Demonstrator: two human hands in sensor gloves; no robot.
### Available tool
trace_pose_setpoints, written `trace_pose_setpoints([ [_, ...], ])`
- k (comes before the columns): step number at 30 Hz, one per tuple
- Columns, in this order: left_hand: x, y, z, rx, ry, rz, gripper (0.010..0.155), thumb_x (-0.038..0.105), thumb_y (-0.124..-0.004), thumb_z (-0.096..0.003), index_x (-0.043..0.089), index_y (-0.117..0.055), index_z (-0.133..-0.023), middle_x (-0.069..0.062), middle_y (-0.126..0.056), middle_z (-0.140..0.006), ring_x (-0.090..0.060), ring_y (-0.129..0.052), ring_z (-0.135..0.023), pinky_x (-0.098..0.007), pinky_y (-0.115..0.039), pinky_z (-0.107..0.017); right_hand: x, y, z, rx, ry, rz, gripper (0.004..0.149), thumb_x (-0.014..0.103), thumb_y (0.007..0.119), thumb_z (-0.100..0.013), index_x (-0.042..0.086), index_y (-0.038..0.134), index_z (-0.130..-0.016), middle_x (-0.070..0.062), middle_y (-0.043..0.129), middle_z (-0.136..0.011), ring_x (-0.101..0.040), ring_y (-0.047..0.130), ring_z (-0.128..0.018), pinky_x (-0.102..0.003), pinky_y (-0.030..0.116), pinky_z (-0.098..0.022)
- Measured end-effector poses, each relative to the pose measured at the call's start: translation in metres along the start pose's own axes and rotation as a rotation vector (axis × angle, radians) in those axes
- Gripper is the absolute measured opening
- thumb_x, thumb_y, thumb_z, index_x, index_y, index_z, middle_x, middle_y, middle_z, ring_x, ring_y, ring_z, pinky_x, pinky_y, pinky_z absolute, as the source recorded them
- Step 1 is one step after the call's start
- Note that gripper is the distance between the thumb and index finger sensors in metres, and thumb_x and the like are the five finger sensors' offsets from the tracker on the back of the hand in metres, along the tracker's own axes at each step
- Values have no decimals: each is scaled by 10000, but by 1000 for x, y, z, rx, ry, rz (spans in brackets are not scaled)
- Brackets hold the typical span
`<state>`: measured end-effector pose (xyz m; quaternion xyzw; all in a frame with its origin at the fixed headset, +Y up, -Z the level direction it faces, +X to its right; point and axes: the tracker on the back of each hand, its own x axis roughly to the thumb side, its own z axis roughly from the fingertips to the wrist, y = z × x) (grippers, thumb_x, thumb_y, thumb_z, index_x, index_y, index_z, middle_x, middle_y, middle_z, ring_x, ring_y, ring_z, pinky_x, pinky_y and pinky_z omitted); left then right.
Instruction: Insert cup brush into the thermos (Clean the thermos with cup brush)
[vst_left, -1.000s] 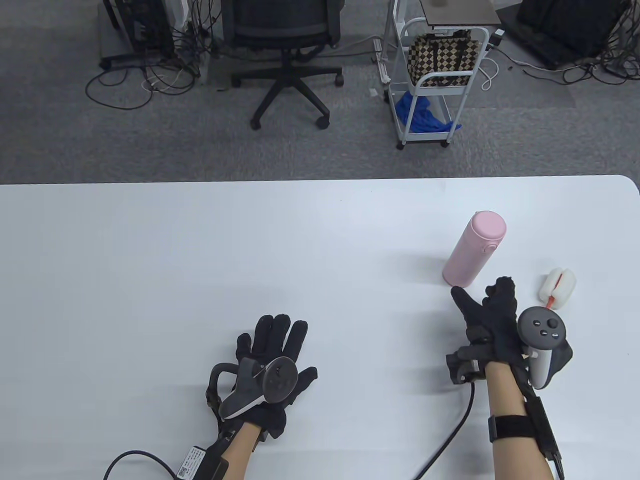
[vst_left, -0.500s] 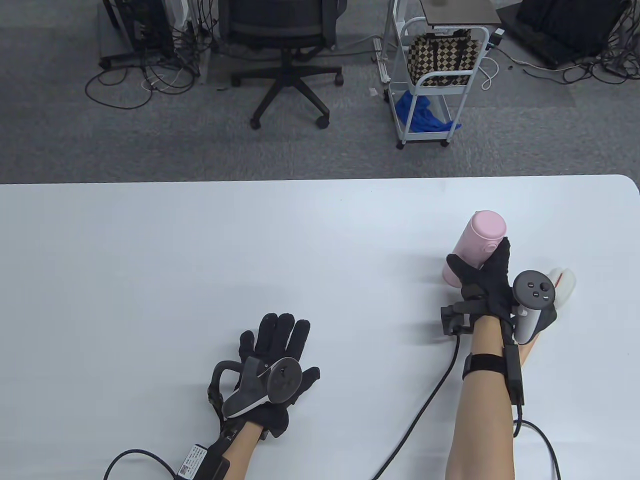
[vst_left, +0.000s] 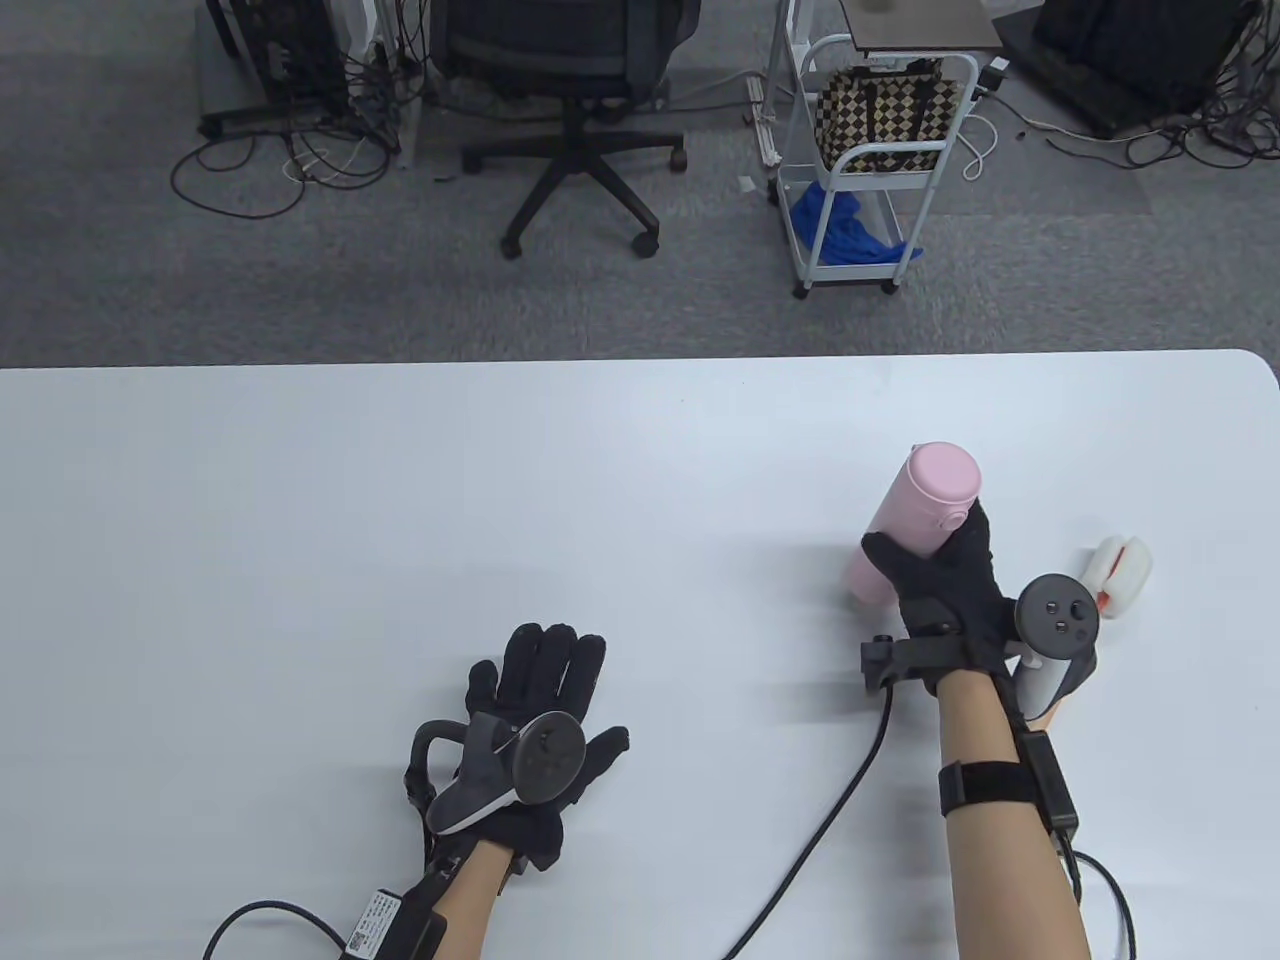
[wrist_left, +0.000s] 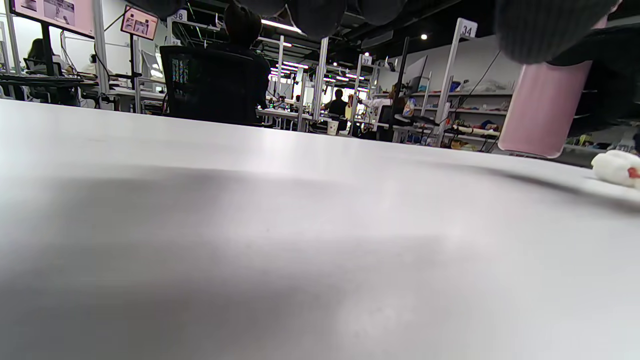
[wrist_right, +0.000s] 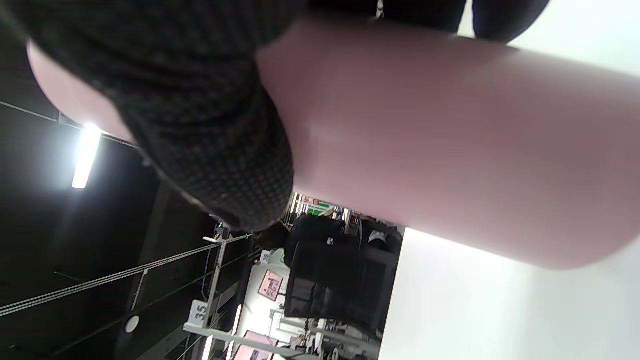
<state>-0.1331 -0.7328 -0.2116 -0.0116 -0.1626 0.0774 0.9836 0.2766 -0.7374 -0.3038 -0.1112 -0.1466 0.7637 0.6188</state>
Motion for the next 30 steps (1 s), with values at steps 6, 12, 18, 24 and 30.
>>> trace_pose_setpoints([
  [6,3,1,1,38,-24,55,837,682,-628,-567,271,-278,-1207,-111,-309,-1288,-402,-224,-1194,-723,-381,-748,22,11,50,122,-47,-14,991,380,1049,-329,83,466,-1074,-218,497,-1087,-499,588,-926,-633,598,-623],
  [12,5,0,4,67,-57,147,840,687,-592,-566,258,-256,-1205,-114,-306,-1284,-409,-225,-1191,-720,-393,-748,25,24,81,208,-98,35,1024,450,1046,-293,95,488,-1074,-215,516,-1079,-488,604,-907,-640,616,-600],
  [18,8,6,8,157,-99,256,856,694,-566,-563,235,-221,-1197,-127,-308,-1278,-423,-261,-1191,-709,-420,-753,38,42,99,308,-216,216,1027,474,1049,-279,125,504,-1076,-202,532,-1076,-473,613,-899,-636,617,-599],
  [24,10,11,12,254,-199,408,886,699,-568,-550,215,-175,-1179,-157,-318,-1272,-429,-343,-1192,-679,-489,-760,49,63,115,400,-352,407,1013,472,1055,-276,146,527,-1076,-188,546,-1078,-466,616,-904,-637,611,-601],
  [30,15,15,16,301,-262,413,914,708,-584,-536,212,-141,-1163,-170,-327,-1265,-407,-438,-1195,-646,-552,-759,60,78,130,484,-485,558,984,475,1056,-285,165,555,-1074,-165,571,-1048,-451,630,-906,-633,618,-602],
])
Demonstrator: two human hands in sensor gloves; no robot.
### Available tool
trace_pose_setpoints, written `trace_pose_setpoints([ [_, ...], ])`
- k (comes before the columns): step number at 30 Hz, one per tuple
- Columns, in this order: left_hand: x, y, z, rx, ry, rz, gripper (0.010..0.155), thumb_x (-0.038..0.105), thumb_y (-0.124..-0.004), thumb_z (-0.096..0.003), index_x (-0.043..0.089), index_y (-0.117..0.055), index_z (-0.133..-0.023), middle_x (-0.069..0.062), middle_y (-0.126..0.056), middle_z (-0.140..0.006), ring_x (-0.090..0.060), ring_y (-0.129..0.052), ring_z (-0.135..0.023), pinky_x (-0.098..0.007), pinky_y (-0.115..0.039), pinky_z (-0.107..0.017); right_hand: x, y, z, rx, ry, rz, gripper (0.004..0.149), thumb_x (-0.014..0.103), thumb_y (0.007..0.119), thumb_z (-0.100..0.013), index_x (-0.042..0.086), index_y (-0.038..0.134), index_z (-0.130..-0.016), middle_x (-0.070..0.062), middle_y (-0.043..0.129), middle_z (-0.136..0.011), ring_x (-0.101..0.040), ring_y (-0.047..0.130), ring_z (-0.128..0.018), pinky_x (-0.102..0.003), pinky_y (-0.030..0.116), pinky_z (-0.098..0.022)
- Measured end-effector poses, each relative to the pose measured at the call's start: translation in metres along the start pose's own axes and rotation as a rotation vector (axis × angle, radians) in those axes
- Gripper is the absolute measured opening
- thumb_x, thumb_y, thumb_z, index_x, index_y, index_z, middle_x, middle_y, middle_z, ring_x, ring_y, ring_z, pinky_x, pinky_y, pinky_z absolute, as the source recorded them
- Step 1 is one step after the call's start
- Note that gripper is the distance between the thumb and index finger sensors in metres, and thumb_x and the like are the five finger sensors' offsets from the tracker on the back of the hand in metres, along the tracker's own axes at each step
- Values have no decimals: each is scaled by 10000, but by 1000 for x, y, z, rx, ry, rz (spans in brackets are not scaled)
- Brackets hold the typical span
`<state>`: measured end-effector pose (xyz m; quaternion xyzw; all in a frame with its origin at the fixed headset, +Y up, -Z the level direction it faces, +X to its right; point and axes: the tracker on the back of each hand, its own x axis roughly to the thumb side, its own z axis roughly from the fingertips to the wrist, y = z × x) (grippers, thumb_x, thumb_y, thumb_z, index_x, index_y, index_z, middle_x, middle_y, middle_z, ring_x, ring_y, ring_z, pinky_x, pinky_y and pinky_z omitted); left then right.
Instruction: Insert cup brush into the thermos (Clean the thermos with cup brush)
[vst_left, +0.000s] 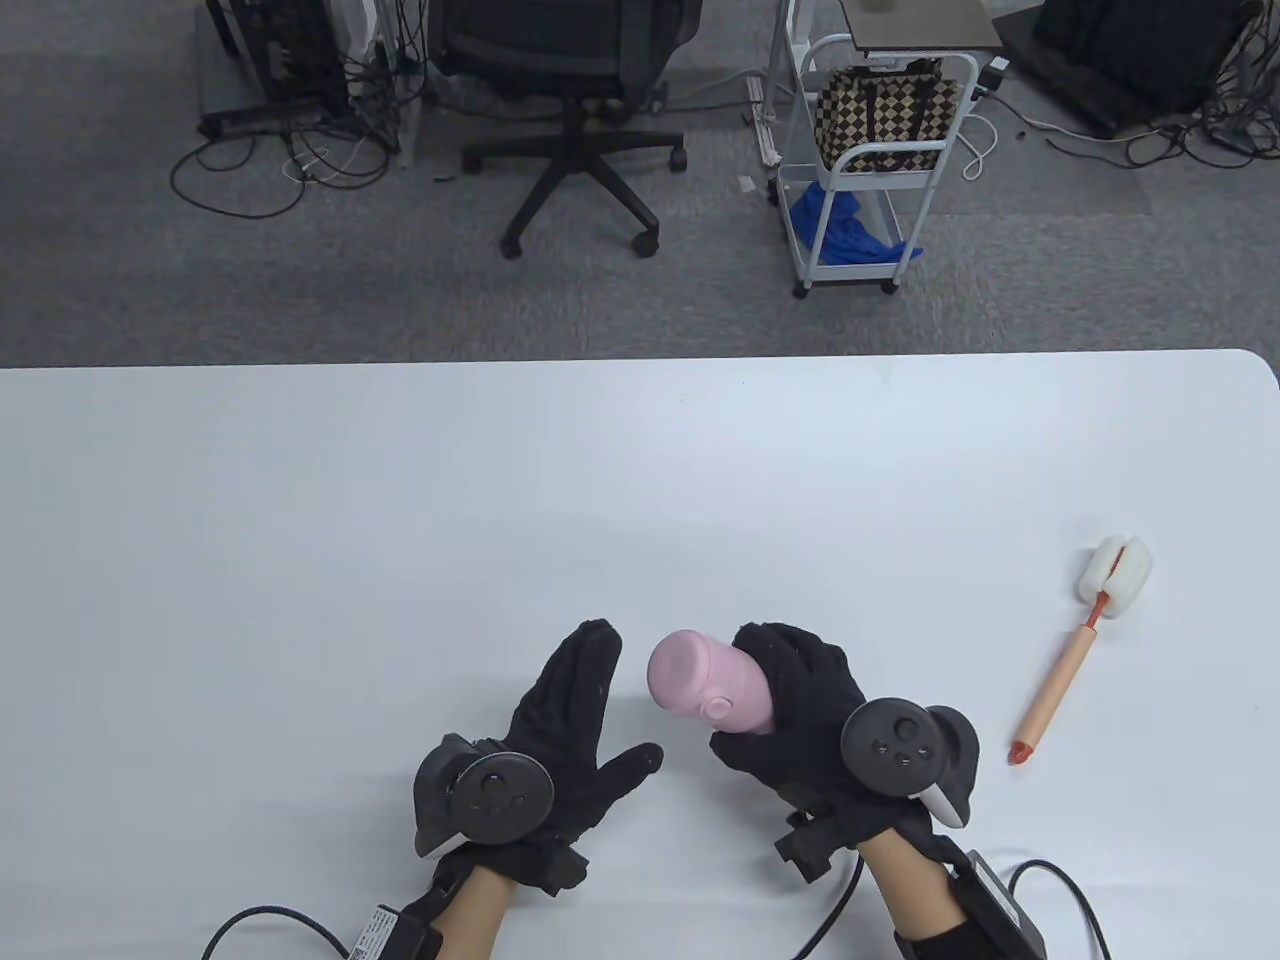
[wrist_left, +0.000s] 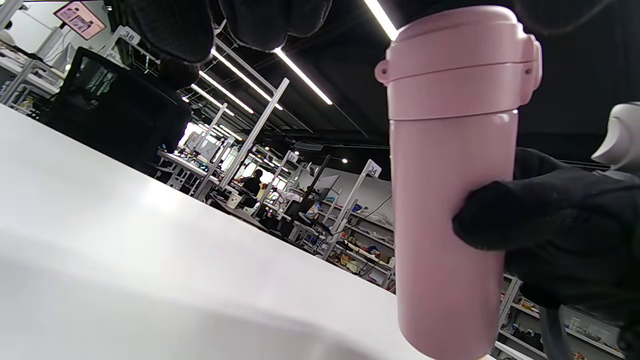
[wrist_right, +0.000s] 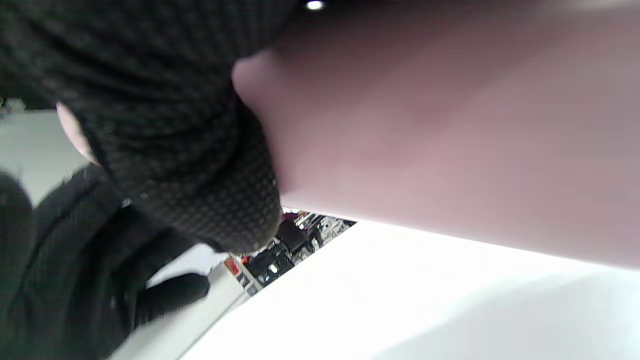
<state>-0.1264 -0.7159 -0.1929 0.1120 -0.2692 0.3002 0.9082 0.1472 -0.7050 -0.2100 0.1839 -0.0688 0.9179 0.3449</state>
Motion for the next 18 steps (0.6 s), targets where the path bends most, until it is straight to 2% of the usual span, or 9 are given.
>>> trace_pose_setpoints([
  [4,4,-3,-1,-17,-22,0,903,700,-607,-539,216,-166,-1161,-117,-440,-1256,-340,-561,-1183,-609,-591,-758,10,8,1,56,-70,72,955,484,1059,-291,175,589,-1063,-160,608,-1011,-419,662,-889,-627,641,-594],
  [8,0,-1,-1,-9,-1,65,844,671,-712,-523,239,-376,-1165,-97,-673,-1172,-179,-879,-1017,-480,-682,-751,17,13,2,69,-101,122,951,485,1062,-291,157,607,-1059,-161,634,-995,-413,692,-866,-617,669,-583],
  [14,4,1,-1,26,62,62,849,711,-707,-509,243,-440,-1165,-34,-711,-1152,-167,-869,-1005,-494,-652,-756,18,10,4,13,-132,117,942,503,1076,-271,154,653,-1037,-148,682,-967,-393,742,-823,-581,712,-565],
  [17,2,-2,0,55,155,94,847,755,-681,-516,241,-469,-1155,-22,-760,-1096,-164,-905,-953,-502,-674,-736,23,12,7,-20,-151,163,940,521,1076,-273,150,662,-1032,-148,693,-955,-386,755,-804,-565,722,-558],
  [18,-1,-2,1,46,208,128,854,774,-685,-512,248,-477,-1150,30,-773,-1062,-159,-926,-918,-501,-694,-720,25,15,8,-25,-154,207,937,528,1071,-280,152,657,-1032,-148,692,-953,-383,758,-801,-557,727,-559],
])
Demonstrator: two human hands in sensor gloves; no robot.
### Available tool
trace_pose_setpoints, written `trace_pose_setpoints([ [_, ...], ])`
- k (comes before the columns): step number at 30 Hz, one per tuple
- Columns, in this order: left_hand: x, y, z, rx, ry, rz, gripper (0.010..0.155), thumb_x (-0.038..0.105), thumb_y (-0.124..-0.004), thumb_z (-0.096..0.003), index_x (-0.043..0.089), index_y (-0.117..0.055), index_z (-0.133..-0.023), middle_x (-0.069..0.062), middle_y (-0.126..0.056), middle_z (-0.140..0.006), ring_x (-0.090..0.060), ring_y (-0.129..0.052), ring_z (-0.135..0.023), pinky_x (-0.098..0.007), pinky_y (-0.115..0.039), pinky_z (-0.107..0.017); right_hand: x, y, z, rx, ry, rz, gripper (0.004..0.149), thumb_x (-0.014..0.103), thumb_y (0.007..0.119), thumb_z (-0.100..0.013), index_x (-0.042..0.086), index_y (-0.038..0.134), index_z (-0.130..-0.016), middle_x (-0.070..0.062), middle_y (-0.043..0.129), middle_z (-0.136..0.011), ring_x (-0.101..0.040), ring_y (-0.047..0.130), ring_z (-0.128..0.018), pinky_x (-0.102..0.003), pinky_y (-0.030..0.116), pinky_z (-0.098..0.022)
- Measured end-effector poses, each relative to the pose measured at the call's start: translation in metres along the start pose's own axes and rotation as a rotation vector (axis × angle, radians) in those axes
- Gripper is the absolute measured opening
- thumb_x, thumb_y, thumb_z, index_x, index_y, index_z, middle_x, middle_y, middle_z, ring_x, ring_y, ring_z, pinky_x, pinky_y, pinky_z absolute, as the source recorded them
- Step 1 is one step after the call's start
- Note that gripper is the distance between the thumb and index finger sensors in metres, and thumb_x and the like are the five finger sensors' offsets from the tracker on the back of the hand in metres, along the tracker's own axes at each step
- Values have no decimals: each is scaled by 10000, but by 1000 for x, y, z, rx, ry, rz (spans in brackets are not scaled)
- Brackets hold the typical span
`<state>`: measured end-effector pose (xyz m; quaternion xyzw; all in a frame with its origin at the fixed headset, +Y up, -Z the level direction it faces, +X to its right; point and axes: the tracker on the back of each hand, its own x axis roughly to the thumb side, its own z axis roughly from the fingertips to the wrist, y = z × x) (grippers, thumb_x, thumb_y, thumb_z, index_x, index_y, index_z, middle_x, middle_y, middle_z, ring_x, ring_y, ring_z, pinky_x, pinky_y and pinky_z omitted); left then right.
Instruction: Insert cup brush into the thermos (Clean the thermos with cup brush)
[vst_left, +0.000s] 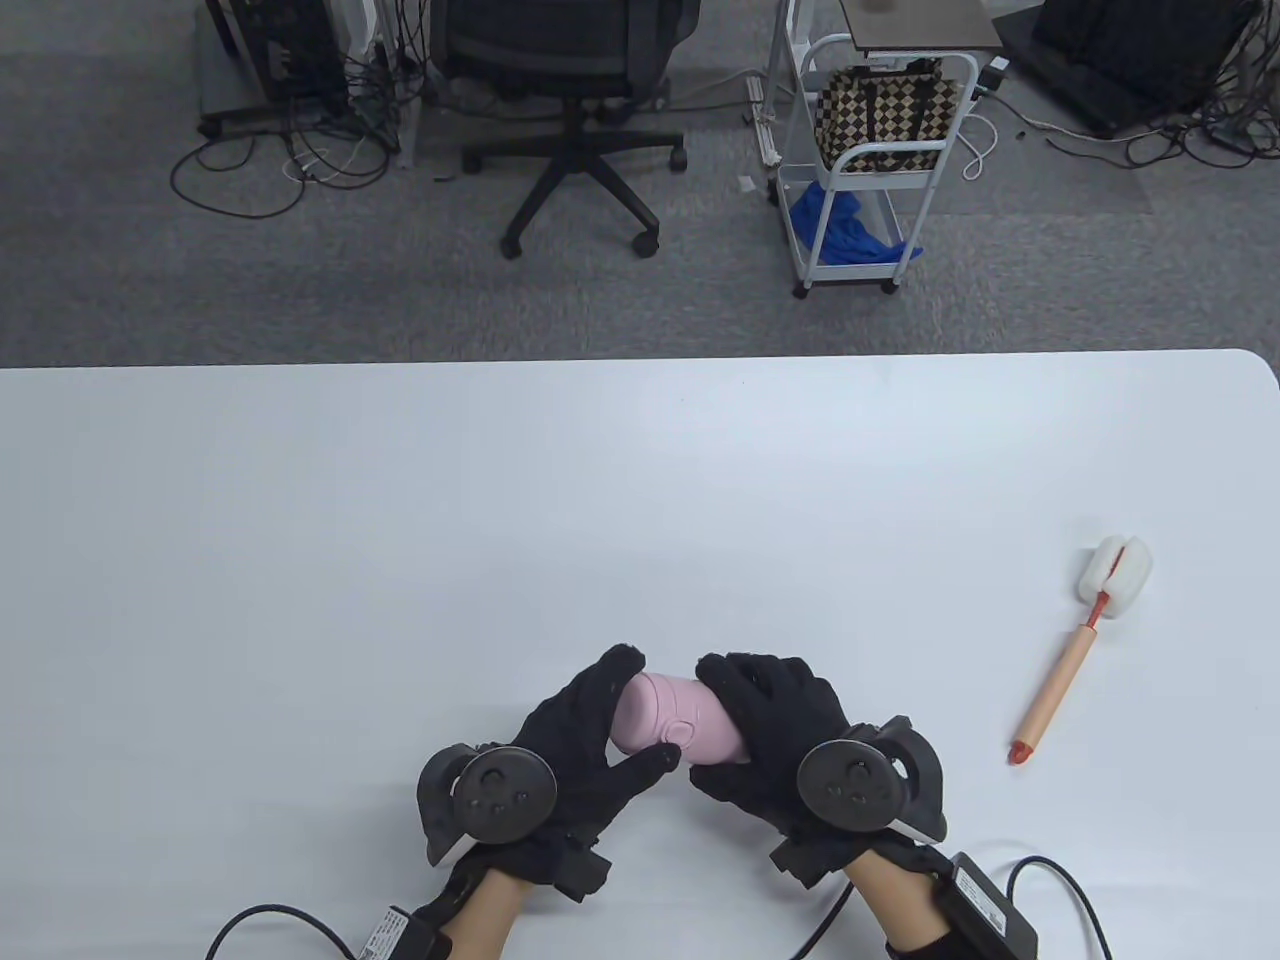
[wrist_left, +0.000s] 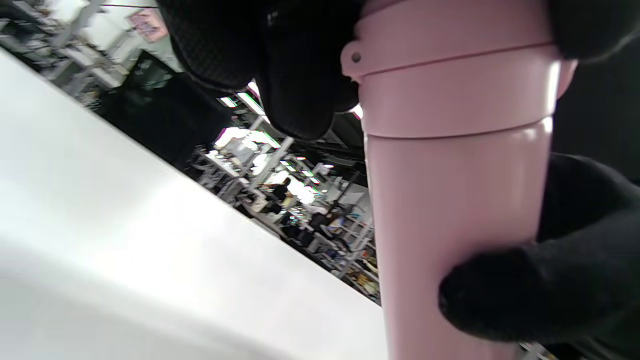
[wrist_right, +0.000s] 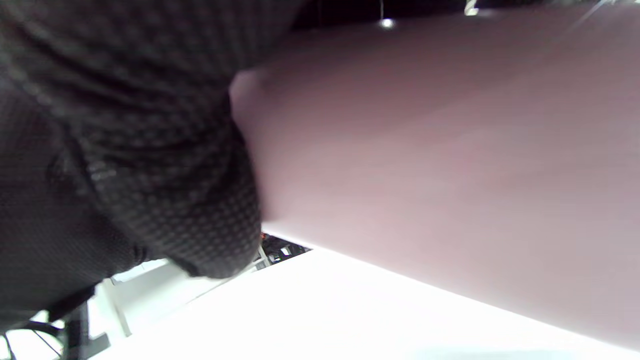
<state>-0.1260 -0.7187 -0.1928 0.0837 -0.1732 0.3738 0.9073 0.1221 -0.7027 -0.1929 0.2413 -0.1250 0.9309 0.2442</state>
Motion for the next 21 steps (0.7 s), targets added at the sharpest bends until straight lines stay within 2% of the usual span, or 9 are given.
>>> trace_pose_setpoints([
  [2,-5,1,2,48,60,43,869,794,-713,-501,245,-513,-1145,16,-848,-971,-172,-986,-809,-504,-734,-679,5,4,0,-21,-17,41,934,537,1065,-285,160,653,-1034,-143,687,-956,-376,755,-803,-550,723,-562],
  [7,-13,7,3,53,134,19,910,842,-689,-480,247,-548,-1154,-3,-978,-785,-149,-1074,-594,-495,-820,-595,14,9,0,-22,-51,109,920,554,1050,-302,171,645,-1035,-139,678,-963,-366,743,-807,-548,704,-573],
  [12,-17,7,2,38,192,33,933,872,-661,-470,237,-593,-1150,6,-1031,-654,-146,-1088,-419,-489,-835,-589,16,11,0,-14,-60,124,910,557,1045,-309,175,647,-1033,-137,677,-969,-363,742,-810,-550,699,-577],
  [14,-20,6,2,13,204,84,944,869,-650,-471,217,-591,-1151,16,-1038,-639,-150,-1089,-404,-493,-829,-594,13,11,0,-2,-53,107,908,559,1045,-309,176,651,-1032,-134,681,-969,-359,747,-810,-549,702,-577],
  [16,-21,5,1,-54,194,126,948,848,-626,-493,205,-496,-1177,40,-996,-764,-172,-1079,-557,-527,-774,-644,7,10,-1,2,-27,83,900,563,1044,-312,172,661,-1027,-136,690,-966,-355,753,-807,-551,701,-580],
  [17,-21,4,1,-57,159,142,948,831,-634,-498,207,-443,-1186,-45,-938,-892,-205,-1051,-692,-555,-736,-669,4,9,-2,0,-14,68,898,564,1042,-314,171,662,-1026,-138,693,-966,-354,758,-806,-552,702,-581],
  [18,-19,5,-1,-63,98,158,948,813,-649,-504,218,-389,-1194,-88,-817,-1058,-266,-968,-863,-580,-700,-688,1,7,-2,2,2,37,897,561,1044,-313,170,664,-1026,-135,695,-968,-354,760,-808,-555,701,-582],
  [19,-18,6,-3,-76,60,160,943,797,-666,-508,248,-333,-1199,-113,-673,-1165,-314,-860,-986,-588,-678,-702,-1,6,-2,4,12,27,898,560,1045,-313,170,664,-1026,-137,695,-968,-354,761,-810,-557,700,-583],
  [21,-14,11,-4,-93,-40,141,935,754,-727,-513,288,-286,-1194,-108,-531,-1233,-319,-735,-1095,-603,-637,-729,-6,3,-1,2,27,6,897,557,1045,-312,172,664,-1027,-137,695,-969,-355,759,-812,-561,697,-584],
])
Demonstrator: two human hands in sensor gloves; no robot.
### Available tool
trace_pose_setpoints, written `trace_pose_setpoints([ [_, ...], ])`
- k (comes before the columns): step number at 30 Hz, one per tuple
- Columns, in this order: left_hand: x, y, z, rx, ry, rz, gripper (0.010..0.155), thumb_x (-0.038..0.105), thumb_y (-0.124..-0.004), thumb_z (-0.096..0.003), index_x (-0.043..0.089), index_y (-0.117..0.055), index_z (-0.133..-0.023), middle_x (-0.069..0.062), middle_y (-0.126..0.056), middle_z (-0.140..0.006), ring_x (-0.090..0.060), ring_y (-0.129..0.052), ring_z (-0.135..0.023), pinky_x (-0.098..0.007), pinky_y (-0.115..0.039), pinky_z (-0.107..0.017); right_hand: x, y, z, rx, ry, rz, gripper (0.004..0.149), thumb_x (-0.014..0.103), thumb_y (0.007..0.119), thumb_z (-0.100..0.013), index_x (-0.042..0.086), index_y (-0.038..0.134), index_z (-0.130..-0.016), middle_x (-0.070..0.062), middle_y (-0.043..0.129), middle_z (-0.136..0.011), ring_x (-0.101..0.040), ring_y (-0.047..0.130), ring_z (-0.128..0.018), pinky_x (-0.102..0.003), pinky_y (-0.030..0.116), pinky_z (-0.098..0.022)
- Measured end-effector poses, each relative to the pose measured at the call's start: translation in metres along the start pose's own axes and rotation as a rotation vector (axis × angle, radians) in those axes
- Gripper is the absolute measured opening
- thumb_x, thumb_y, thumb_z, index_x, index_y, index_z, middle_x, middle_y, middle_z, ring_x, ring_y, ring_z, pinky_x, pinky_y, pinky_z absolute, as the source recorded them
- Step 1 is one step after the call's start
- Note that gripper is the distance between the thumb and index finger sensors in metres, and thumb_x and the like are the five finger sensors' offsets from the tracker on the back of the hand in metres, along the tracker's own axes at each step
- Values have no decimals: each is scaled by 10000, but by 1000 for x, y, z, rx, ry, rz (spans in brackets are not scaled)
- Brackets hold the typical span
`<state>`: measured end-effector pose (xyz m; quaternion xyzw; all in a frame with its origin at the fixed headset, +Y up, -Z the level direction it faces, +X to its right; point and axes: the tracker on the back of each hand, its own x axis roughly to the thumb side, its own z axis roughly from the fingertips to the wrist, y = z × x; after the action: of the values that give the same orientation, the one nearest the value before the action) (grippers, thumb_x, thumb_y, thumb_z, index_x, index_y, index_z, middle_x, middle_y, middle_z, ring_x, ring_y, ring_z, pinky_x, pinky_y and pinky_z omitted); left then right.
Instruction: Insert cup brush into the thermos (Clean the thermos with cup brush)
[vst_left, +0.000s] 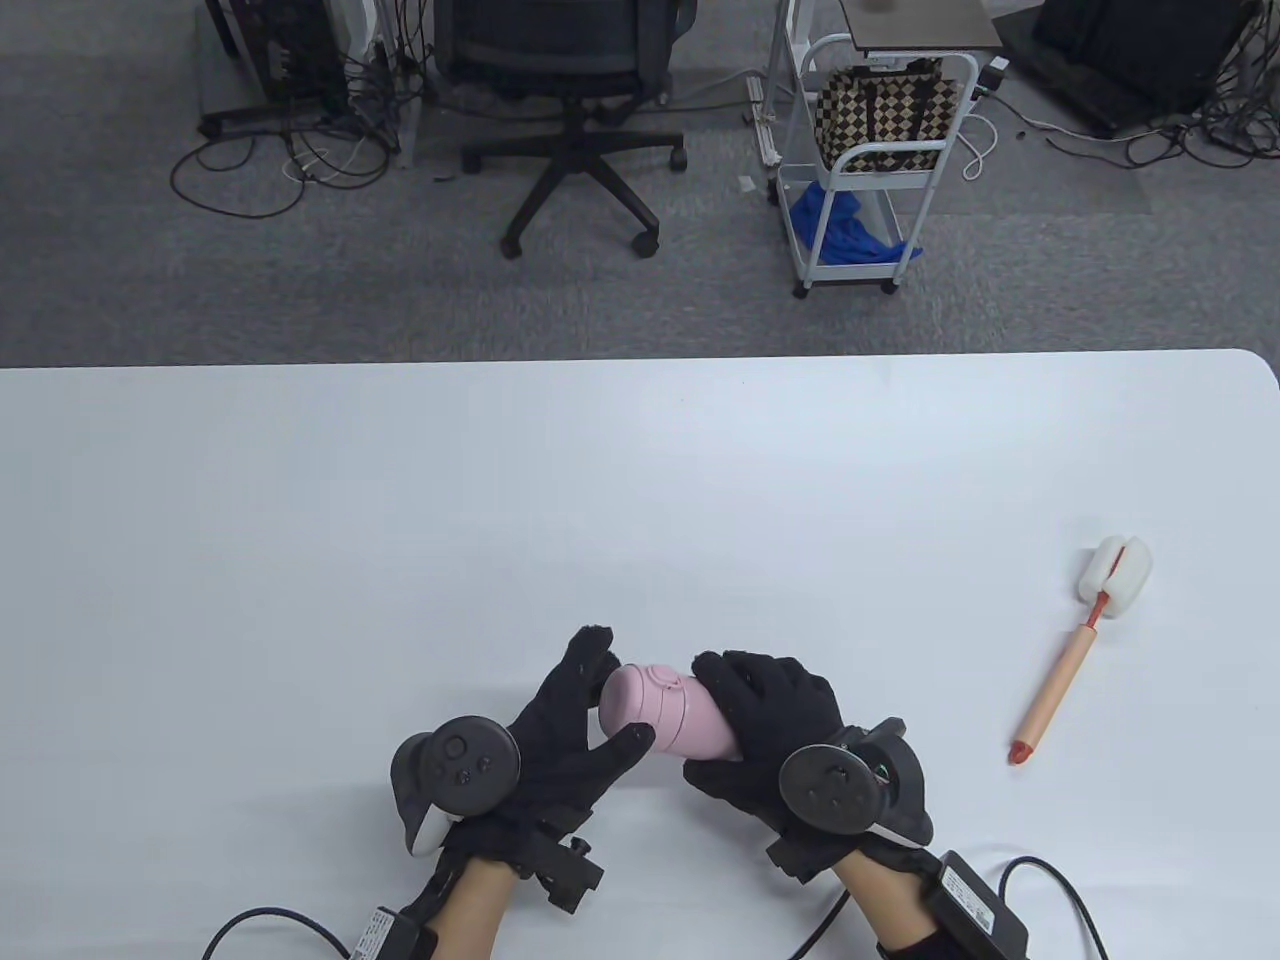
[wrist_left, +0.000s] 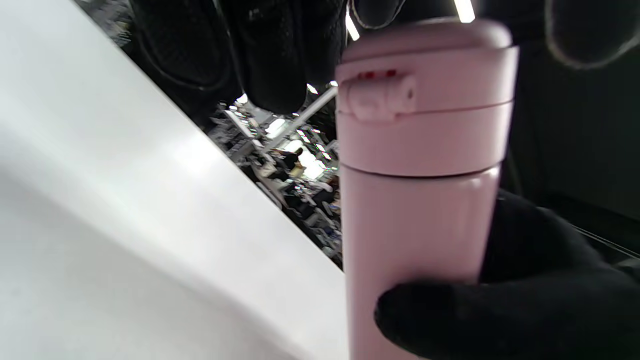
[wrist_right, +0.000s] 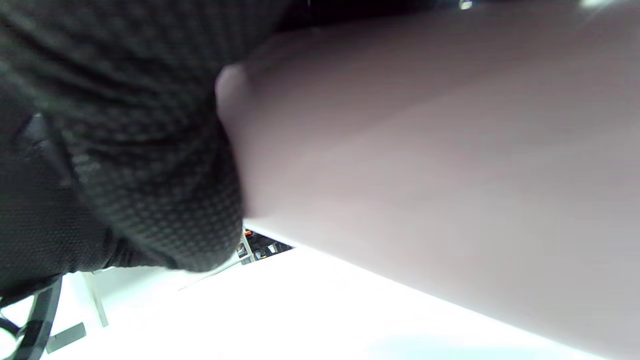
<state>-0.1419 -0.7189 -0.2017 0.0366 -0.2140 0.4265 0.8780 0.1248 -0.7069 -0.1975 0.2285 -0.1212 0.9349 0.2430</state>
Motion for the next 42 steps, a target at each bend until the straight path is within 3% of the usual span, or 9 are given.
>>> trace_pose_setpoints([
  [6,8,-1,0,-59,-94,-88,873,658,-821,-528,403,-290,-1173,-118,-439,-1264,-307,-646,-1160,-589,-599,-767,-3,-2,0,27,-17,-31,896,545,1047,-312,177,659,-1030,-133,687,-979,-356,750,-824,-573,686,-590],
  [10,8,-2,0,-57,-96,-113,787,560,-861,-549,409,-384,-1156,-85,-637,-1197,-234,-835,-1053,-457,-714,-722,1,1,0,48,-43,-6,898,539,1049,-308,178,658,-1031,-132,687,-980,-356,748,-828,-577,685,-589],
  [13,7,1,0,9,-67,-142,813,614,-898,-492,384,-479,-1150,-74,-786,-1107,-176,-968,-916,-417,-773,-671,1,2,0,58,-47,-10,896,539,1049,-310,182,657,-1032,-129,685,-983,-353,747,-831,-579,683,-590],
  [23,4,-2,7,156,161,-169,866,814,-712,-484,273,-606,-1152,-83,-1004,-779,-161,-1074,-542,-434,-834,-481,9,6,0,61,-72,32,888,554,1038,-322,179,657,-1030,-134,686,-978,-352,747,-824,-579,677,-595],
  [27,3,-1,5,105,130,-165,916,823,-631,-495,238,-498,-1188,-71,-946,-919,-209,-1042,-718,-467,-799,-571,5,5,-1,65,-55,15,888,548,1042,-320,180,658,-1031,-133,685,-980,-353,746,-828,-582,677,-595],
  [30,3,2,0,-46,-14,-93,932,773,-712,-502,309,-309,-1202,-97,-517,-1252,-319,-702,-1120,-596,-641,-722,-3,2,-2,65,-20,-29,886,546,1041,-322,180,657,-1032,-134,684,-982,-354,745,-831,-583,677,-595],
  [34,11,4,1,-123,-125,-359,931,691,-865,-483,475,-253,-1150,90,-243,-1288,-277,-405,-1228,-606,-502,-801,-11,1,-2,77,6,-65,874,502,1058,-329,180,654,-1034,-136,681,-987,-359,741,-838,-593,670,-598],
  [37,22,-2,3,-61,-224,-667,936,653,-911,-469,520,-244,-1112,164,-232,-1263,-227,-384,-1228,-582,-485,-816,-11,1,-3,97,-14,-65,872,501,1057,-329,182,656,-1034,-134,680,-990,-358,740,-842,-600,663,-602],
  [42,27,-10,4,-27,-262,-667,822,472,-942,-540,490,-344,-1104,184,-466,-1224,-169,-555,-1190,-544,-558,-799,-10,3,-2,118,-44,-34,871,496,1058,-327,180,657,-1033,-133,681,-990,-359,741,-843,-606,657,-607],
])
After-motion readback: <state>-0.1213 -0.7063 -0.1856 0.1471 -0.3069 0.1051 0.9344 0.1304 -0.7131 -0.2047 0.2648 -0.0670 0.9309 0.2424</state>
